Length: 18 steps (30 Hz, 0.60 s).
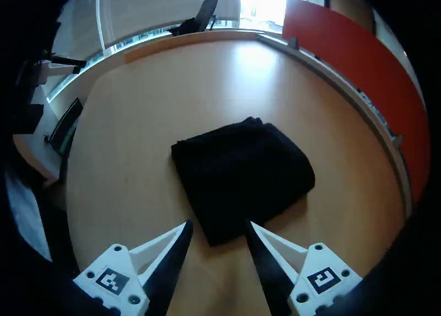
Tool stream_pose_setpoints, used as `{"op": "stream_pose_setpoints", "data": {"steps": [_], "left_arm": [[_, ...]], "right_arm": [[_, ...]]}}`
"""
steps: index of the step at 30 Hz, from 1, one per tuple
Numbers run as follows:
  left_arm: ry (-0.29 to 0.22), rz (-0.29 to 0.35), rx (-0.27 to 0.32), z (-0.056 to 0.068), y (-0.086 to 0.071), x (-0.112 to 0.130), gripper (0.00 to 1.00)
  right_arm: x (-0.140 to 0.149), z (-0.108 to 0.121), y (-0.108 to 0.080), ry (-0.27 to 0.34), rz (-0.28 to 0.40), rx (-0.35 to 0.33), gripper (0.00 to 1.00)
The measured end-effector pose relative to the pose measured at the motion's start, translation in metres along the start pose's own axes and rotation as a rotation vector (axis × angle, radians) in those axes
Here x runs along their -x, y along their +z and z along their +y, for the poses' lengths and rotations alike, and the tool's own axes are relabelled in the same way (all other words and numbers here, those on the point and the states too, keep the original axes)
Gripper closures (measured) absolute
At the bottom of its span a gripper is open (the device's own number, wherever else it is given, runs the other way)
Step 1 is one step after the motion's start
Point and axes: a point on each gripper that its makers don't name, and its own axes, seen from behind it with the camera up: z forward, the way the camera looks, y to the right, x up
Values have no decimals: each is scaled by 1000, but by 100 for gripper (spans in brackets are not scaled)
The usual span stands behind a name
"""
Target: Fold towel
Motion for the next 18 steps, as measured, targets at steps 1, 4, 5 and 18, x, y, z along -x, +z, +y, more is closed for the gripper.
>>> {"op": "stream_pose_setpoints", "data": {"steps": [1,4,5,18], "left_arm": [[1,0,1,1,0,0,0],[2,-1,3,2,1,0,0],[3,-1,3,3,1,0,0],[3,-3,2,4,0,2,1]], "right_arm": [[3,0,0,3,-3,1,29],[8,0,-1,12,-9,4,29],[10,0,-1,15,-11,4,29],[20,-1,9,57,-27,16,42]]}}
